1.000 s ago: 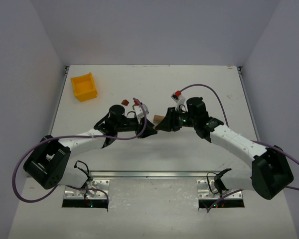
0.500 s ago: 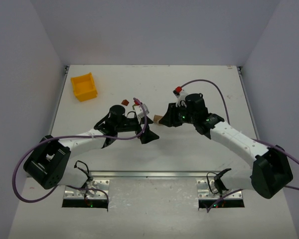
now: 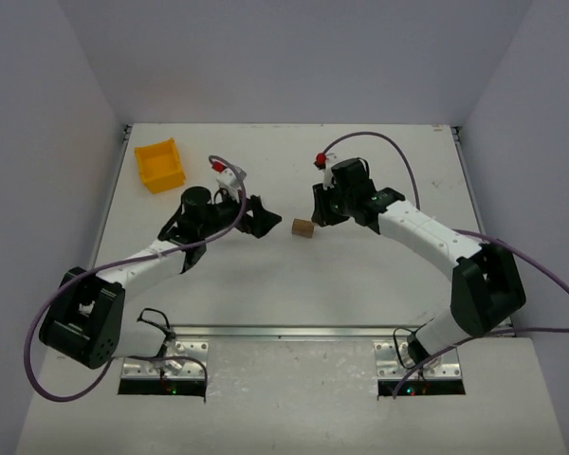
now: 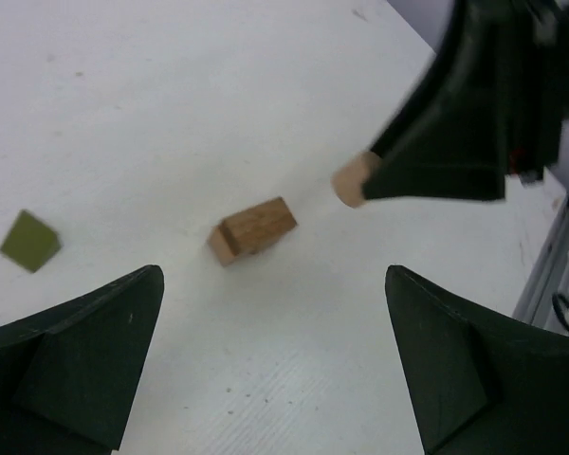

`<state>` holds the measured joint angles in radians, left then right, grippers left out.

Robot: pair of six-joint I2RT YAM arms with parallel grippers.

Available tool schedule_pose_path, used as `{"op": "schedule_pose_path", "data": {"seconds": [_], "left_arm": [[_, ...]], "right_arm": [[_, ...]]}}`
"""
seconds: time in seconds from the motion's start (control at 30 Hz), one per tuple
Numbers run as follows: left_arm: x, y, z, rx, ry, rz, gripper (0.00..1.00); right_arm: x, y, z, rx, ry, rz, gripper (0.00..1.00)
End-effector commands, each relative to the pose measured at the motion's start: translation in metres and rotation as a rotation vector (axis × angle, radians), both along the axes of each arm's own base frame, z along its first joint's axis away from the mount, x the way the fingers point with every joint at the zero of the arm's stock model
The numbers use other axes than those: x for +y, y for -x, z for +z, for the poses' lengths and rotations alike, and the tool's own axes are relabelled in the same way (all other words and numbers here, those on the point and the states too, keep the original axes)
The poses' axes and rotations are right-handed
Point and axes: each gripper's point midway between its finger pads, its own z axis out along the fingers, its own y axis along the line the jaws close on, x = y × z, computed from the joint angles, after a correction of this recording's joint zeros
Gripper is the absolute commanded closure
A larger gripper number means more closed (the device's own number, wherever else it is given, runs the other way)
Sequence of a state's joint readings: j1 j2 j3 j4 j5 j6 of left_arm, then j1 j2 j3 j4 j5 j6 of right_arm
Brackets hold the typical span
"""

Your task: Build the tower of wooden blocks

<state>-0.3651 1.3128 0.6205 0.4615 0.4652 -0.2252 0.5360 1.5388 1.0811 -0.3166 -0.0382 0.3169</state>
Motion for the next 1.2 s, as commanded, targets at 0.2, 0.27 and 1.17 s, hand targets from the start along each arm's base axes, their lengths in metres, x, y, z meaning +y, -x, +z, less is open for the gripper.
{"op": "schedule_pose_path", "data": {"seconds": [0.2,0.27,1.17], "left_arm": [[0.088,-0.076,-0.038,0.300,0.147,0.451,0.00],[0.092,-0.078,-0.046,0.320,0.135,0.478,0.00],[0.101,-0.078,-0.048,0.316,0.116,0.528,0.00]], "right_arm": [[0.018,-0.028,-0.012,-0.021,0.164,0.044,1.00],[0.023,-0.029,-0.013,-0.020,0.165,0.049,1.00],[0.030,-0.040,-0.036,0.043,0.218,0.016,0.96]]}}
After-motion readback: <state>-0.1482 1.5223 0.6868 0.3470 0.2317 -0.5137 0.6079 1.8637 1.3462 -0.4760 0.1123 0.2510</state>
